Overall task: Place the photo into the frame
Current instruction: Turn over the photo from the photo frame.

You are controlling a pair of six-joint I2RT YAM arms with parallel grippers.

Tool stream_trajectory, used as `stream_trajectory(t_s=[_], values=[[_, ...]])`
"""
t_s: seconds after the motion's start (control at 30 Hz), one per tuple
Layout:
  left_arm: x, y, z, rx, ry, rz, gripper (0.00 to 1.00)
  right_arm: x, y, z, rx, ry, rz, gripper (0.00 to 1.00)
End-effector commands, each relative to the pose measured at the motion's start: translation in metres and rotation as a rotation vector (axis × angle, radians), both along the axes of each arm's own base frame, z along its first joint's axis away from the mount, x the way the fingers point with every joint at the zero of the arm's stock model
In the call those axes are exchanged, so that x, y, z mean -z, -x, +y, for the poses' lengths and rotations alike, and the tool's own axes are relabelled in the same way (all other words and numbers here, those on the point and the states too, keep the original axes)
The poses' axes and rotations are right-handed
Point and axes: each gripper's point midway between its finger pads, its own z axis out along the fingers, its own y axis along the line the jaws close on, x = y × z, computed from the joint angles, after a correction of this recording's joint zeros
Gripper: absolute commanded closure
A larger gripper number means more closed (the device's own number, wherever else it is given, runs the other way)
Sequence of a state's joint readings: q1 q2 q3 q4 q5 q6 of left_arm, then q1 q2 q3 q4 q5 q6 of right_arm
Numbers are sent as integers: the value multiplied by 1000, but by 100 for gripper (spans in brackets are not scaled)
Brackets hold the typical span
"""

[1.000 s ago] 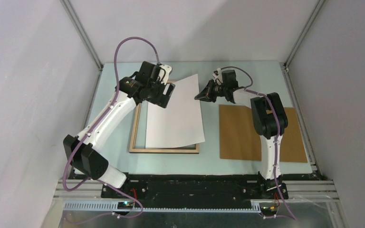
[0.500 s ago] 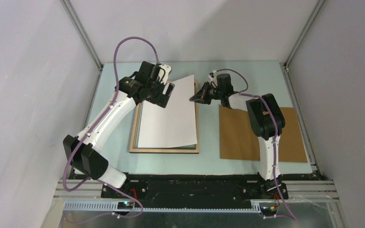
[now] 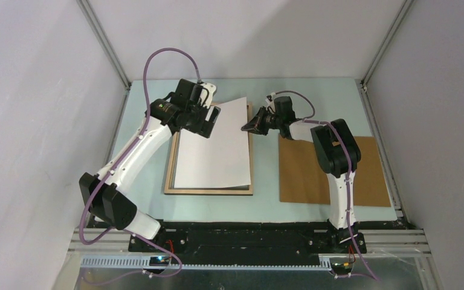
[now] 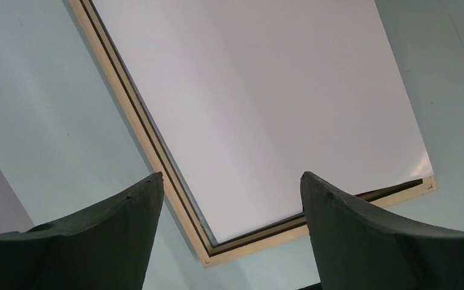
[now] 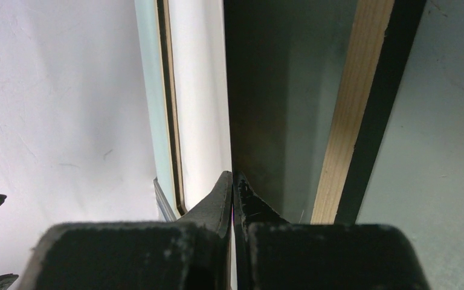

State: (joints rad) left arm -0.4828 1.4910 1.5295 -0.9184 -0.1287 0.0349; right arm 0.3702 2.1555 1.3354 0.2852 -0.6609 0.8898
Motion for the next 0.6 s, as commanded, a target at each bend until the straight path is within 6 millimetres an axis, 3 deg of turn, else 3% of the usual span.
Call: stream_trajectory(t_s=[0.0, 0.57], values=[[-20, -3, 6, -8, 10, -75, 12, 1, -8, -1, 37, 19, -30, 100], [-20, -3, 7, -9, 11, -75, 12, 6, -1, 8, 48, -9, -19, 100]])
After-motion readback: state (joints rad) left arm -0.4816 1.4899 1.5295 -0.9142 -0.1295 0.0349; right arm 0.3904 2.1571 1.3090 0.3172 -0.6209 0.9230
